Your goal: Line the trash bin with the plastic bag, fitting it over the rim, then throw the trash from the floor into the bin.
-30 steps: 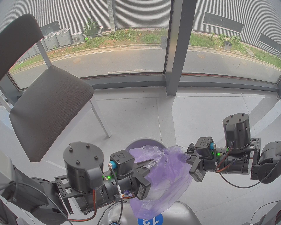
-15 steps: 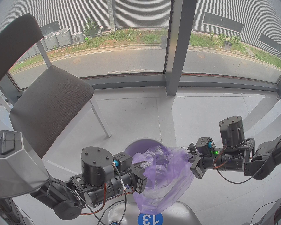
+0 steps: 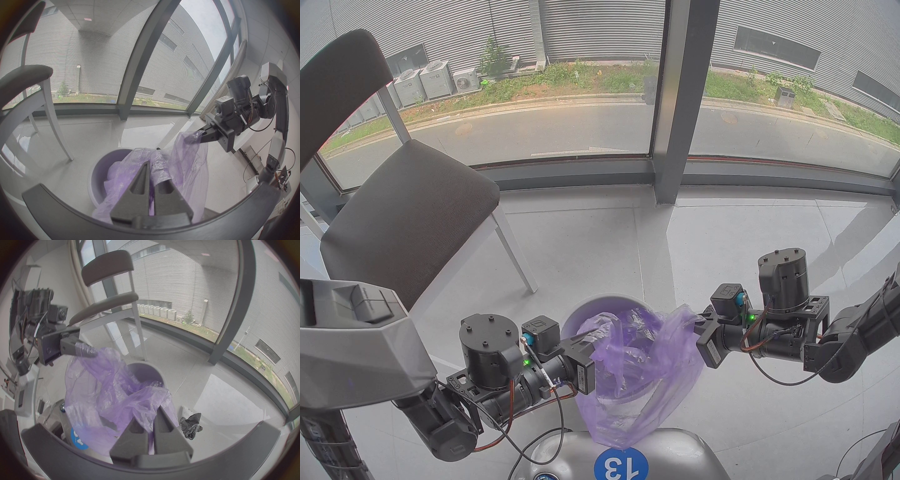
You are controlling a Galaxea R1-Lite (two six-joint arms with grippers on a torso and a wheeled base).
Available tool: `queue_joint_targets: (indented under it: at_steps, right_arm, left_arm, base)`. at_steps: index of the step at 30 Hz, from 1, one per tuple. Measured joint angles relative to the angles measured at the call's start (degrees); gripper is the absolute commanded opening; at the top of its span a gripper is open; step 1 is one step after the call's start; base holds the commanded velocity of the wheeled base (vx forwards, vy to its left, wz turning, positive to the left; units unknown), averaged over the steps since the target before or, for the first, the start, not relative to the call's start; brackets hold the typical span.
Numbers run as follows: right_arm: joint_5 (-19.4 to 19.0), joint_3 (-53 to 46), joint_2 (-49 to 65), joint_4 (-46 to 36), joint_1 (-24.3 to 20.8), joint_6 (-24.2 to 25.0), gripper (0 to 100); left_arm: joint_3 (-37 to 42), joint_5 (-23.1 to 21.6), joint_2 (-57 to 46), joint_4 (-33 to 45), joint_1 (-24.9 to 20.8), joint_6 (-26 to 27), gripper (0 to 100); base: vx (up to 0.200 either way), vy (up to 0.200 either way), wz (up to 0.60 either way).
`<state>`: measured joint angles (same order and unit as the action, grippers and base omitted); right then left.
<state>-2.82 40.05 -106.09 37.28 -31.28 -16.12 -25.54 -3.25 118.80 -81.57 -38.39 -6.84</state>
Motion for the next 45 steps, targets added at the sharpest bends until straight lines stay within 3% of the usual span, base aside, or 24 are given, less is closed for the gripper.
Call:
queue_joint_targets:
  at_steps: [10, 16, 31, 45]
  right_arm:
    - [0.1, 0.1, -0.6, 0.3, 3.0, 0.6, 0]
    - [0.1, 0.3, 0.8, 0.0, 5.3, 4.6, 0]
    - [2.2, -1.5, 3.3, -0.9, 9.4, 8.0, 0]
    - [5.2, -3.7, 3.6, -6.7, 9.1, 8.8, 0]
  left_arm:
    - [1.1, -0.4, 2.7, -4.4, 3.3, -3.7, 0]
    - [1.4, -0.5, 3.4, -6.4, 5.5, -3.7, 0]
    - [1.6, -0.5, 3.3, -4.2, 12.4, 1.9, 0]
    - [5.3, -6.9, -0.2, -3.7, 15.7, 3.7, 0]
  base:
    - [0.0, 0.0, 0.0]
    - [0.0, 0.0, 0.0]
    - [0.0, 0.0, 0.0]
    - [0.0, 0.0, 0.0]
